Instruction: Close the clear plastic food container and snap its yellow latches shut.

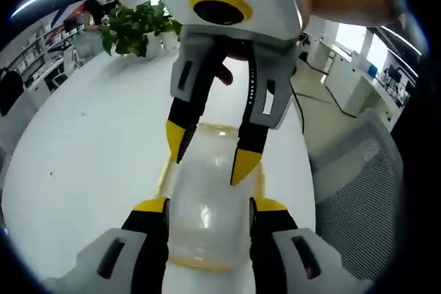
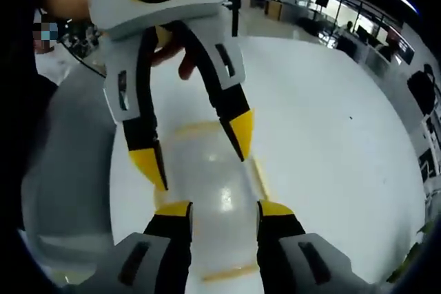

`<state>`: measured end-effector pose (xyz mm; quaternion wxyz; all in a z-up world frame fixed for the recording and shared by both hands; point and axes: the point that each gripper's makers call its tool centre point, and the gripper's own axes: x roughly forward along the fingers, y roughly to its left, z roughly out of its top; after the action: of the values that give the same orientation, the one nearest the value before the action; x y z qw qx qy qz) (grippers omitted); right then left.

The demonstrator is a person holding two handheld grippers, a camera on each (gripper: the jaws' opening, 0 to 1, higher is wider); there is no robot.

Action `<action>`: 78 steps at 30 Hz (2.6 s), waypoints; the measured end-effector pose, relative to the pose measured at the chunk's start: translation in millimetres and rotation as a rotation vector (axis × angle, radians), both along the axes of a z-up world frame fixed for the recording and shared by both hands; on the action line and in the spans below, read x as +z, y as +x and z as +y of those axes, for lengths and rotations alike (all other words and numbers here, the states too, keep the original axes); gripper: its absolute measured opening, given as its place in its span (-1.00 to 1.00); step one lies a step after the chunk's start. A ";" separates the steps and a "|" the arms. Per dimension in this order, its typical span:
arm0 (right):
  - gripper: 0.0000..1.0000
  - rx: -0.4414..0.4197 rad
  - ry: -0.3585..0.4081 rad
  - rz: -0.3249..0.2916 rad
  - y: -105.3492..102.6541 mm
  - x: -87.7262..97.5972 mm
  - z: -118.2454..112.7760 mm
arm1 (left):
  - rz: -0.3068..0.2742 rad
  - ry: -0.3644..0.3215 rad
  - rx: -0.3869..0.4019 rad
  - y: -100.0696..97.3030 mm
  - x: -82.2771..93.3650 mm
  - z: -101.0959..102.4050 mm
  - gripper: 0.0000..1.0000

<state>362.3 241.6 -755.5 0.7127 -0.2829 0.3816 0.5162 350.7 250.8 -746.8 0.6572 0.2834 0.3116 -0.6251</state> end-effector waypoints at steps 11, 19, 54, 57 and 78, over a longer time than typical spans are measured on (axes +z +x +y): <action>-0.27 -0.002 -0.004 0.001 18.6 -1.6 -0.3 | -0.007 0.014 -0.019 -7.3 -2.4 -2.0 -0.08; -0.25 -0.003 -0.004 0.099 19.2 -8.0 -2.8 | -0.018 0.047 -0.053 -17.7 -9.2 -4.6 -0.02; -0.13 0.107 -0.113 0.360 17.8 -20.0 11.2 | -0.278 0.158 -0.076 -21.3 -23.3 -10.1 0.07; -0.15 0.122 -0.119 0.374 16.1 -20.6 9.9 | -0.281 0.159 -0.066 -21.0 -23.5 -10.2 0.07; -0.42 0.064 -0.139 0.477 16.3 -23.9 11.9 | -0.287 0.142 -0.075 -20.0 -27.2 -8.5 0.00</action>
<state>378.7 253.6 -779.3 0.5645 -0.2136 0.5643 0.5632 330.7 242.3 -774.0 0.6494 0.4270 0.2470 -0.5787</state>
